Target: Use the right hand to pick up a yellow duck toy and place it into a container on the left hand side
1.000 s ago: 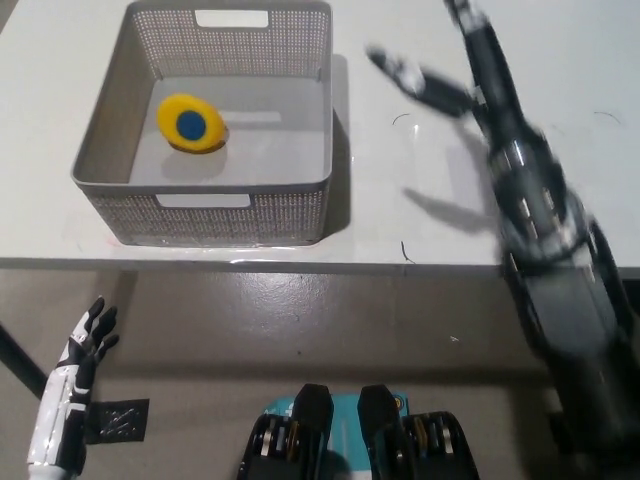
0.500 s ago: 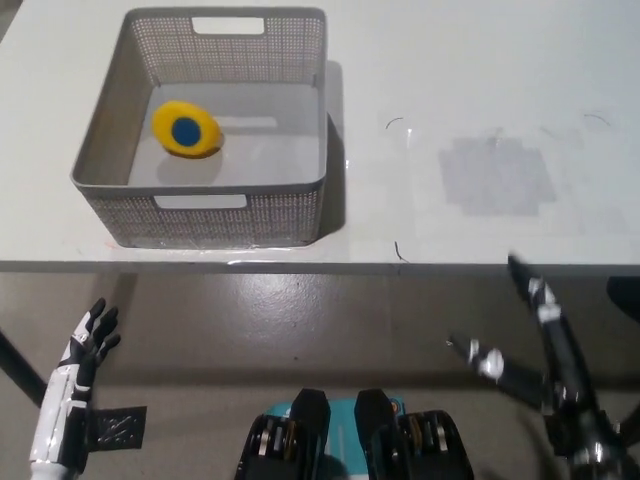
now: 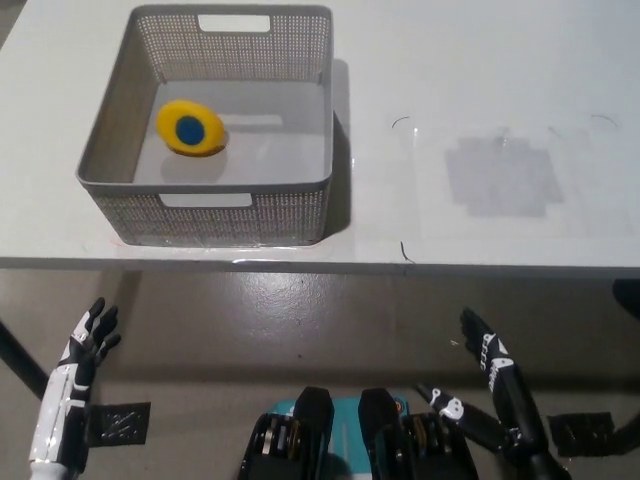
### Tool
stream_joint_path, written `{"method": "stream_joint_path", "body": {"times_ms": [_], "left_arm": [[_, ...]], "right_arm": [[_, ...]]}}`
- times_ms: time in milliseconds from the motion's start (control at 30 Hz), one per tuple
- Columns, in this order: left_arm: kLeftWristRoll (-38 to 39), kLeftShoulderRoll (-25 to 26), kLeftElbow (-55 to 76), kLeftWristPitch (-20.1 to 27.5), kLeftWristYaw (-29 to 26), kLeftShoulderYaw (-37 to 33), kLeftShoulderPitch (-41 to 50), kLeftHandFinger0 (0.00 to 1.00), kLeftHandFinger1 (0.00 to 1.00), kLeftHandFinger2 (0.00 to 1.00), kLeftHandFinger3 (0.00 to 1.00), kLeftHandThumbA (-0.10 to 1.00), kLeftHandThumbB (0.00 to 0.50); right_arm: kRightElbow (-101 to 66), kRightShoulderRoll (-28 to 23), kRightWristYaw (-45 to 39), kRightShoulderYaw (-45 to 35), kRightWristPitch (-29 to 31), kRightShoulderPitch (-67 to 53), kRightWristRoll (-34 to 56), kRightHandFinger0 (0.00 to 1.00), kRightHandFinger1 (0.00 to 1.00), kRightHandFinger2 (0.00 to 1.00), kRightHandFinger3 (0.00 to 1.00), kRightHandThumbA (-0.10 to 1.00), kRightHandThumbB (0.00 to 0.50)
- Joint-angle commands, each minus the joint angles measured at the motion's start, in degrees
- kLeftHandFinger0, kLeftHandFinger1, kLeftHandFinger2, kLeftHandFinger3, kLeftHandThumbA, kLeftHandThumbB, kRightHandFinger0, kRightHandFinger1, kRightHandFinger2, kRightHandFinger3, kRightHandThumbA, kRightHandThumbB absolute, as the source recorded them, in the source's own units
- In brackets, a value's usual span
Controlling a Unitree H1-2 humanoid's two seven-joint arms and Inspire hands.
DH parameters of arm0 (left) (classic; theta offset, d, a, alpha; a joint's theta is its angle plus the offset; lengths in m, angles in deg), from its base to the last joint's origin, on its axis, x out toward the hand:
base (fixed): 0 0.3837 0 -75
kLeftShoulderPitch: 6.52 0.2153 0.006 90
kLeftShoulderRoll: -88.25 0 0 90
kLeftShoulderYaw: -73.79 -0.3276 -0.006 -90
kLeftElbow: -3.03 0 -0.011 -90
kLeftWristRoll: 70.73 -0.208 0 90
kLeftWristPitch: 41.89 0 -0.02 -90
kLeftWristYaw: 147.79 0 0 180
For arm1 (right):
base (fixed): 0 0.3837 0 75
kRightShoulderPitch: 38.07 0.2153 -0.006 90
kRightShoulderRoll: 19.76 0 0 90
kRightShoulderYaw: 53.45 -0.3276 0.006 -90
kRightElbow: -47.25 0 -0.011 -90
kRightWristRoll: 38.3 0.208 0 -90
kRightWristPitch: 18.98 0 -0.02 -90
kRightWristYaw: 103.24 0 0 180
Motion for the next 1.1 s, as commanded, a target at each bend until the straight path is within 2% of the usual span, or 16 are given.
{"method": "stream_joint_path", "body": {"times_ms": [0,33,67,167,300,567,667,767,933,1067], "left_arm": [[1.56,1.32,0.87,0.55,1.07,-0.22,-0.78,1.00,1.00,1.00,1.00,1.00,0.008],[1.59,1.31,1.17,0.13,1.21,-0.35,-0.50,1.00,1.00,1.00,1.00,1.00,0.000],[1.61,1.37,1.34,-0.01,1.38,-0.47,-0.32,1.00,1.00,1.00,1.00,1.00,0.019],[0.66,1.57,1.70,-0.25,1.42,-0.65,0.01,1.00,1.00,1.00,1.00,1.00,0.034],[1.46,1.95,1.11,0.68,2.11,-0.70,0.31,1.00,1.00,1.00,1.00,1.00,0.011],[1.71,2.64,1.02,1.40,3.95,-2.20,-0.45,1.00,1.00,1.00,1.00,1.00,0.000],[0.02,2.16,0.86,1.53,3.41,-2.97,-0.73,1.00,1.00,1.00,1.00,1.00,0.032],[-1.48,2.08,-0.15,2.63,2.94,-3.81,-1.38,1.00,1.00,1.00,1.00,1.00,0.035],[-1.91,1.00,0.24,0.48,2.95,-5.47,-1.25,1.00,1.00,1.00,1.00,1.00,0.054],[-3.14,0.59,-1.27,2.07,2.44,-6.45,-2.13,1.00,1.00,1.00,1.00,1.00,0.048]], "right_arm": [[0.36,0.74,-2.19,-1.13,8.47,2.19,5.36,1.00,1.00,1.00,1.00,1.00,0.305],[0.47,0.74,-2.53,-1.17,8.64,2.07,5.87,1.00,1.00,1.00,1.00,1.00,0.303],[0.46,0.85,-2.38,-1.27,8.70,1.97,5.88,1.00,1.00,1.00,1.00,1.00,0.300],[0.48,0.99,-2.36,-1.38,8.91,1.84,5.98,1.00,1.00,1.00,1.00,1.00,0.302],[0.73,1.08,-2.41,-1.34,9.65,1.80,5.59,1.00,1.00,1.00,1.00,1.00,0.298],[-0.32,1.06,-2.17,-1.29,10.02,1.81,5.14,1.00,1.00,1.00,1.00,1.00,0.286],[-0.40,0.95,-2.36,-1.14,10.25,2.15,5.03,1.00,1.00,1.00,1.00,1.00,0.286],[-0.54,0.93,-2.17,-1.06,10.20,2.49,4.38,1.00,1.00,1.00,1.00,1.00,0.290],[-0.45,0.77,-2.23,-0.85,10.66,2.23,3.92,1.00,1.00,1.00,1.00,1.00,0.294],[-0.24,0.68,-2.35,-0.79,10.81,2.82,3.83,1.00,1.00,1.00,1.00,1.00,0.294]]}}
